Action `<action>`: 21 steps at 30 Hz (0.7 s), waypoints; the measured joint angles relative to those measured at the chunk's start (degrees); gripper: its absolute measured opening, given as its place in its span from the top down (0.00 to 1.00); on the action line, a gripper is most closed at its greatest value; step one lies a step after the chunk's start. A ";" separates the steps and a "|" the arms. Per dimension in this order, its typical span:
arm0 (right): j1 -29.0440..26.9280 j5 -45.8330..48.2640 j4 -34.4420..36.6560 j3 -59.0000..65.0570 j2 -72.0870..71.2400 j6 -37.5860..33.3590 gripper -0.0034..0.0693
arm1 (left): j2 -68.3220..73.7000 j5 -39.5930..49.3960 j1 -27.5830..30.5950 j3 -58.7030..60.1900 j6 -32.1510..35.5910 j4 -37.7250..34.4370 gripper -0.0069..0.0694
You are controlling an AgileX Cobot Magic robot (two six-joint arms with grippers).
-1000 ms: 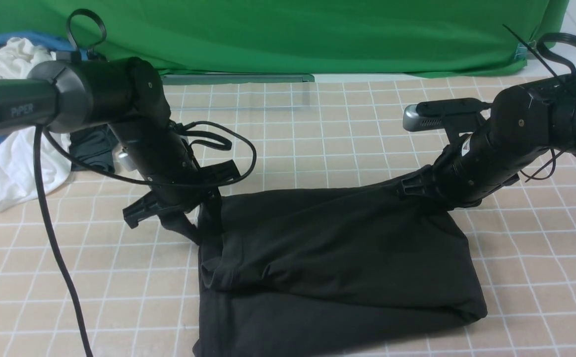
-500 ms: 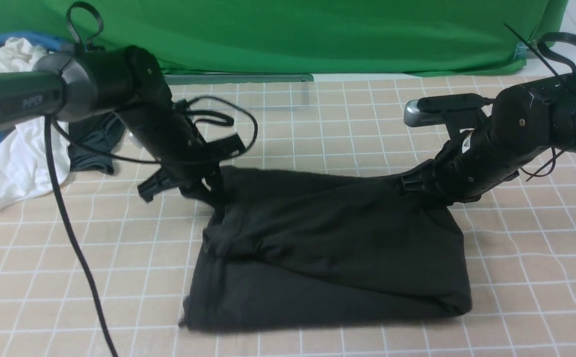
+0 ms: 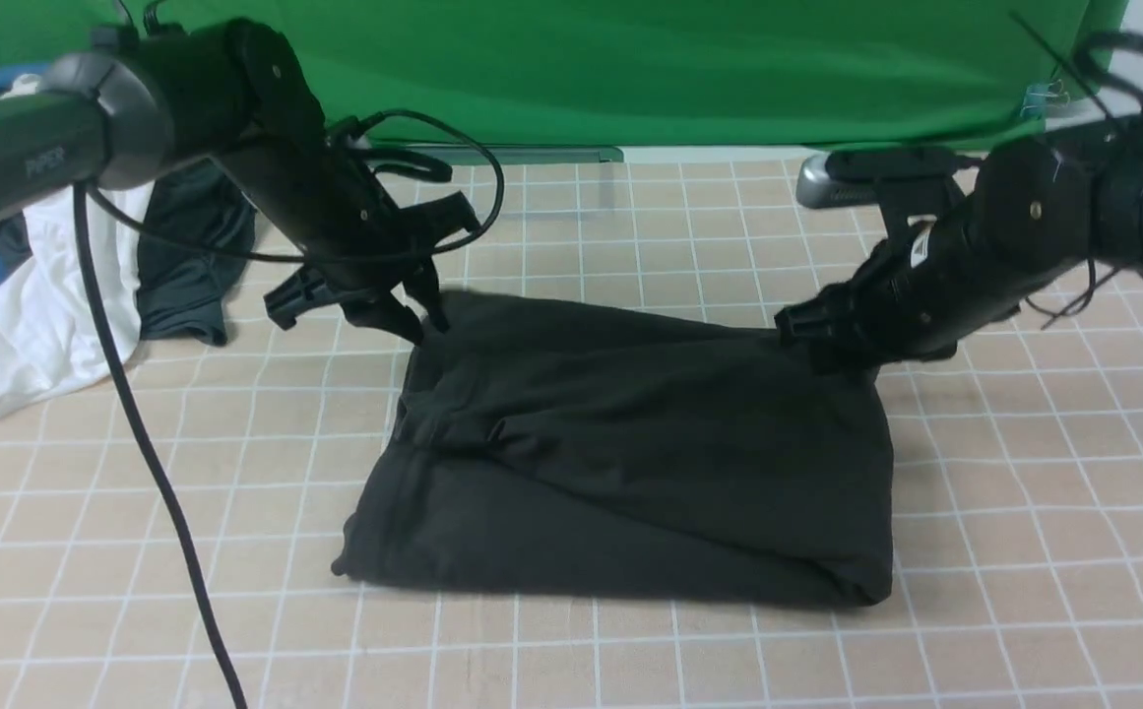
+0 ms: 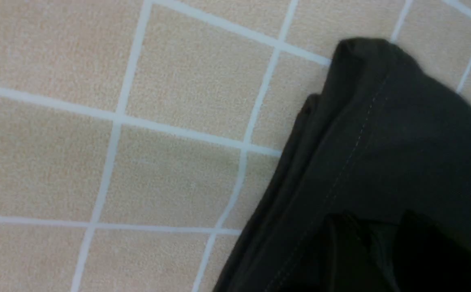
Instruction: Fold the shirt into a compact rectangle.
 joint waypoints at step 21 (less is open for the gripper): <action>0.00 34.39 -3.06 -25.37 -19.27 -13.07 0.91 | -12.37 15.20 0.00 -15.42 4.37 2.02 0.88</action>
